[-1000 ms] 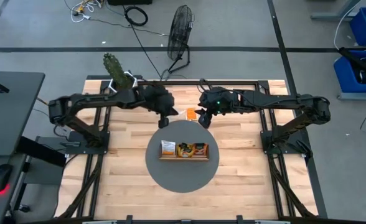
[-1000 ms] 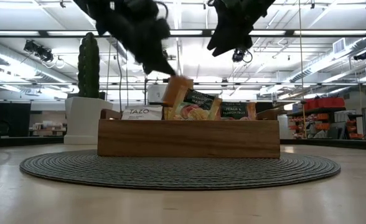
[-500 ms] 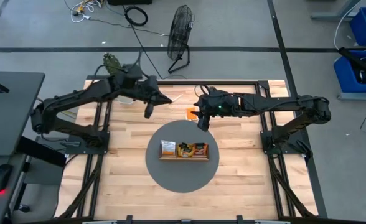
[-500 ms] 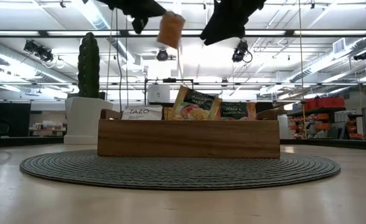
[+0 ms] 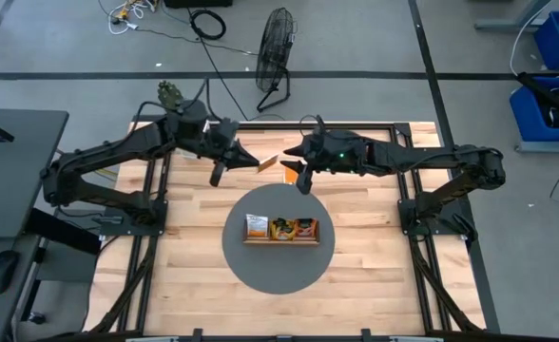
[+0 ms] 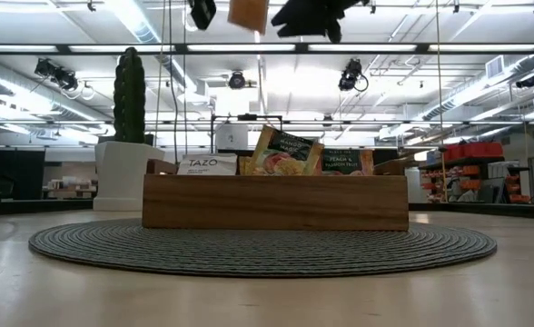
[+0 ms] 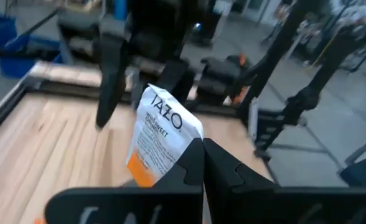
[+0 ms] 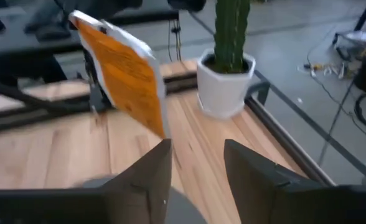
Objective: Pick & Place Tea
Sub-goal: Put the white orange tea bag into the left section of the wooden organizer
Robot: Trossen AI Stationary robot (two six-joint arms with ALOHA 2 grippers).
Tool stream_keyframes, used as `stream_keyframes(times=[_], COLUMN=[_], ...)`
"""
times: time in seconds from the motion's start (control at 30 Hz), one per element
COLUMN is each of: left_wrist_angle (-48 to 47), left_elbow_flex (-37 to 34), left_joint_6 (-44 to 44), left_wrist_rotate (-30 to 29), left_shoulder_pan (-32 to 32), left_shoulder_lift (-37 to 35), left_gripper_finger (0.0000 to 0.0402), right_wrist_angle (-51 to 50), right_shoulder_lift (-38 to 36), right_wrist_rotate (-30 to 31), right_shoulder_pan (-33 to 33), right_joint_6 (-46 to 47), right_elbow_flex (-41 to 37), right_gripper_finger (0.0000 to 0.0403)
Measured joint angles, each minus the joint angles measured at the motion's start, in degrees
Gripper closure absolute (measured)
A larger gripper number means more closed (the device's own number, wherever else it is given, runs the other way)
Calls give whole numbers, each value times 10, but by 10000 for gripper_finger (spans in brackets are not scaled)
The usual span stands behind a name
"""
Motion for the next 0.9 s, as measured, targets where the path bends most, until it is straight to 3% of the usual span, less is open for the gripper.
stream_keyframes(times=[0.07, 0.3, 0.53, 0.77, 0.9], left_wrist_angle=[21, 41, 45, 53, 60], left_elbow_flex=[0, 1, 0, 0, 0], left_joint_6=[-13, -42, -54, -56, -70], left_wrist_rotate=[11, 31, 33, 32, 7], left_shoulder_pan=[-2, -1, -1, -1, -2], left_shoulder_lift=[-2, -12, -20, -20, -20], left_gripper_finger=[401, 401, 401, 401, 397], right_wrist_angle=[27, 86, 98, 123, 120], right_shoulder_lift=[0, 0, 0, 0, 0], right_wrist_rotate=[-5, -119, -135, -166, -160], right_shoulder_pan=[2, 3, 3, 3, 3], right_joint_6=[0, -9, -11, -8, 17], right_elbow_flex=[0, 0, 0, 0, 0], right_gripper_finger=[263, 299, 310, 391, 397])
